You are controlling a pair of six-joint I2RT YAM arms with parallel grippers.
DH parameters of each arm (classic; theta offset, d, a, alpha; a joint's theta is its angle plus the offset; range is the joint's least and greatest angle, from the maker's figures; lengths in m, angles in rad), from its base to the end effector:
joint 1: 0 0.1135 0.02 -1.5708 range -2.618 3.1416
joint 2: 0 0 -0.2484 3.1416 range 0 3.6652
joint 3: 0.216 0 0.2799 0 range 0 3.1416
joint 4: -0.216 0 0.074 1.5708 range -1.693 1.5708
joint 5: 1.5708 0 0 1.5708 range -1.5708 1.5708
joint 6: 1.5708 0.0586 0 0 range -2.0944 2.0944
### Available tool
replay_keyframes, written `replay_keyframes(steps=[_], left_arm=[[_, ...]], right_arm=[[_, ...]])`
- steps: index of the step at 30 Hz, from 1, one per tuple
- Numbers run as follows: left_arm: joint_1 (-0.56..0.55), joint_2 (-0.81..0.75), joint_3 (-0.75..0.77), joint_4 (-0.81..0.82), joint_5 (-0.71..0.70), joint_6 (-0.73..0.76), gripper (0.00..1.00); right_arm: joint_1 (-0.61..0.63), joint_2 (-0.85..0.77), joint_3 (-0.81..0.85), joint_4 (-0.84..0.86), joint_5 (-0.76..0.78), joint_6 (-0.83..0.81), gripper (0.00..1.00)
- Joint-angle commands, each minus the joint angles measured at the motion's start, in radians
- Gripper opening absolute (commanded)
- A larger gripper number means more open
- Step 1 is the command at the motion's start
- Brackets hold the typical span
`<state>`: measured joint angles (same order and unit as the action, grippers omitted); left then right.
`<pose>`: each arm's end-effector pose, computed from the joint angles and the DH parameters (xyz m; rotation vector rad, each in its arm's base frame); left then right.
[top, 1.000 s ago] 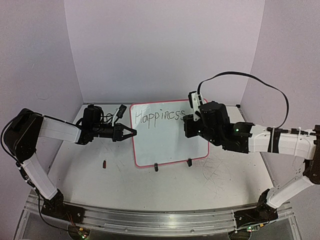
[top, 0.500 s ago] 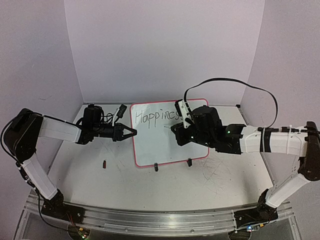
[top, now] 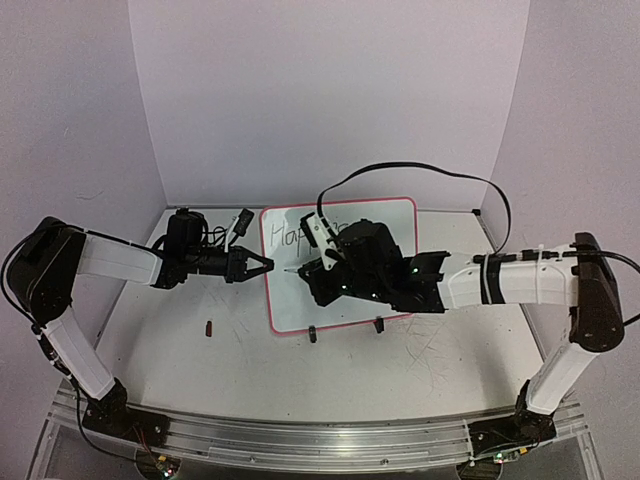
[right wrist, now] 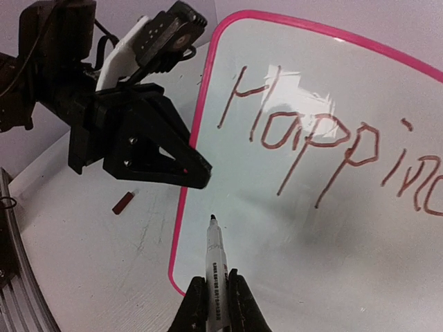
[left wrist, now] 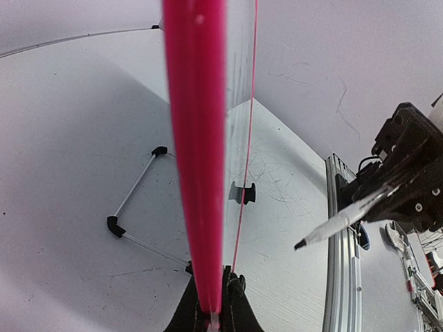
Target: Write a sentence on the whiteboard
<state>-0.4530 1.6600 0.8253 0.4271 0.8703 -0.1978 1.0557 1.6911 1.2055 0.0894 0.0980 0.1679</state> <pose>0.3156 -0.2034 0.1543 0.8410 1.8620 -1.2713 0.2226 0.3815 0.2345 -0.8126 1.8632 0.6952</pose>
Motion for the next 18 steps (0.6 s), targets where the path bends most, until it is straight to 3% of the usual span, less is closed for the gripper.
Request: replay_keyframes(steps=[1, 18], left_arm=[[-0.008, -0.003, 0.015, -0.056, -0.108, 0.043, 0.0], [-0.008, 0.005, 0.024, -0.059, -0.101, 0.046, 0.0]], right_arm=[[0.017, 0.054, 0.086, 0.034, 0.036, 0.002, 0.0], [0.02, 0.107, 0.13, 0.01, 0.194, 0.047, 0.0]])
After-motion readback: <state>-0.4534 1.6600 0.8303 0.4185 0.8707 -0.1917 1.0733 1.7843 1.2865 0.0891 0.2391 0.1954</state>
